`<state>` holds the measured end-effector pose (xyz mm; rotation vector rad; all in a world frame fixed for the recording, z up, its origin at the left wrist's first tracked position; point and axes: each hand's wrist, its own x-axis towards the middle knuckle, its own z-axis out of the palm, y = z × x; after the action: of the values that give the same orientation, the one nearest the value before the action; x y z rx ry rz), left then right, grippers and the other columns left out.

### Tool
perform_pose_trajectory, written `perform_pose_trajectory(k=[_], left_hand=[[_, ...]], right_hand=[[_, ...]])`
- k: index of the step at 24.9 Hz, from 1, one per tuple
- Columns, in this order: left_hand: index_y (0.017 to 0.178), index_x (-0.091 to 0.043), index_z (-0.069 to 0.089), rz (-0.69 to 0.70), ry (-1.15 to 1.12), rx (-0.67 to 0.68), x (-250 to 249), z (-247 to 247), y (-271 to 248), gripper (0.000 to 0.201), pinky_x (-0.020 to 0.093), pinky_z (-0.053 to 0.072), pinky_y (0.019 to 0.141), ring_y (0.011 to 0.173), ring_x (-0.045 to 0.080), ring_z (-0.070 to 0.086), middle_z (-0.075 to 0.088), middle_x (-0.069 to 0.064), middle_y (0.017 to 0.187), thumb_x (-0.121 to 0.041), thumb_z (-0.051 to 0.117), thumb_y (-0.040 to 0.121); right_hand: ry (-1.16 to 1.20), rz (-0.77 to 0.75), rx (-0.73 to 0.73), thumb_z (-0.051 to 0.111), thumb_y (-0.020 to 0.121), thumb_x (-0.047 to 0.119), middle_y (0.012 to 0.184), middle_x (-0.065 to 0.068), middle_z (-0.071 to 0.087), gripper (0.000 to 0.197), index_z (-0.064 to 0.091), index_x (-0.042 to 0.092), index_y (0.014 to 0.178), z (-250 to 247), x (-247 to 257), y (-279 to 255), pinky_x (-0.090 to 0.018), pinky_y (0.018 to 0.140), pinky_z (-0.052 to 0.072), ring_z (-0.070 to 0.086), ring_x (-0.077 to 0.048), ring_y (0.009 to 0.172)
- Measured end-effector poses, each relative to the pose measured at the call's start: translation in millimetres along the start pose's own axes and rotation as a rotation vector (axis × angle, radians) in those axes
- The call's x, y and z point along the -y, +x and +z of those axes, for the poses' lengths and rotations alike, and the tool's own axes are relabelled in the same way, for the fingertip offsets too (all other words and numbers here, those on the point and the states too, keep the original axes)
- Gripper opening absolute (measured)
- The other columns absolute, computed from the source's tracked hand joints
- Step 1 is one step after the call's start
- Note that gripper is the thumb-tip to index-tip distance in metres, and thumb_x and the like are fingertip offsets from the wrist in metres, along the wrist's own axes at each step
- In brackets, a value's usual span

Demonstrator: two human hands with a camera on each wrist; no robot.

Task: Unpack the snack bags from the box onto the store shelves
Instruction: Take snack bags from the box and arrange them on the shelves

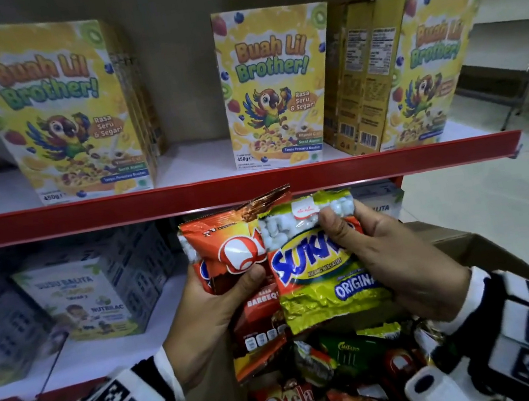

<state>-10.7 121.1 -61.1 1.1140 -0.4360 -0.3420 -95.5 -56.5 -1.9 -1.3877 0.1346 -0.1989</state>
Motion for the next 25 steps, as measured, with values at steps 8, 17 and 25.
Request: perform_pose_trajectory(k=[8,17,25], left_hand=[[0.122,-0.008,0.053,-0.031,0.042,0.079,-7.2,6.0,-4.1,0.112,0.021,0.057,0.059,0.084,0.018,0.073,0.074,0.007,0.101,-0.045,0.093,0.024],[0.142,-0.026,0.041,-0.211,0.074,-0.087,-7.2,-13.9,7.5,0.129,0.042,0.059,0.075,0.124,0.028,0.053,0.051,0.004,0.141,-0.087,0.067,0.031],[0.12,-0.019,0.056,0.103,0.117,0.016,-19.6,15.2,19.2,0.088,0.031,0.059,0.069,0.097,0.023,0.071,0.073,0.005,0.109,-0.043,0.091,0.042]], right_hand=[[0.09,0.071,0.003,0.074,0.062,0.016,0.093,-0.018,0.073,0.032,0.071,0.007,0.093,-0.8,-11.4,3.5,-0.034,0.069,0.058,0.071,-0.024,0.073],[0.14,0.126,-0.131,0.078,0.06,0.021,0.082,-0.017,0.074,0.029,0.073,0.01,0.086,-11.2,-15.8,10.9,-0.036,0.06,0.06,0.071,-0.024,0.062],[0.124,-0.142,-0.17,0.076,0.064,0.023,0.086,-0.013,0.075,0.028,0.074,0.015,0.09,-13.1,9.6,23.7,-0.033,0.056,0.058,0.073,-0.023,0.068]])
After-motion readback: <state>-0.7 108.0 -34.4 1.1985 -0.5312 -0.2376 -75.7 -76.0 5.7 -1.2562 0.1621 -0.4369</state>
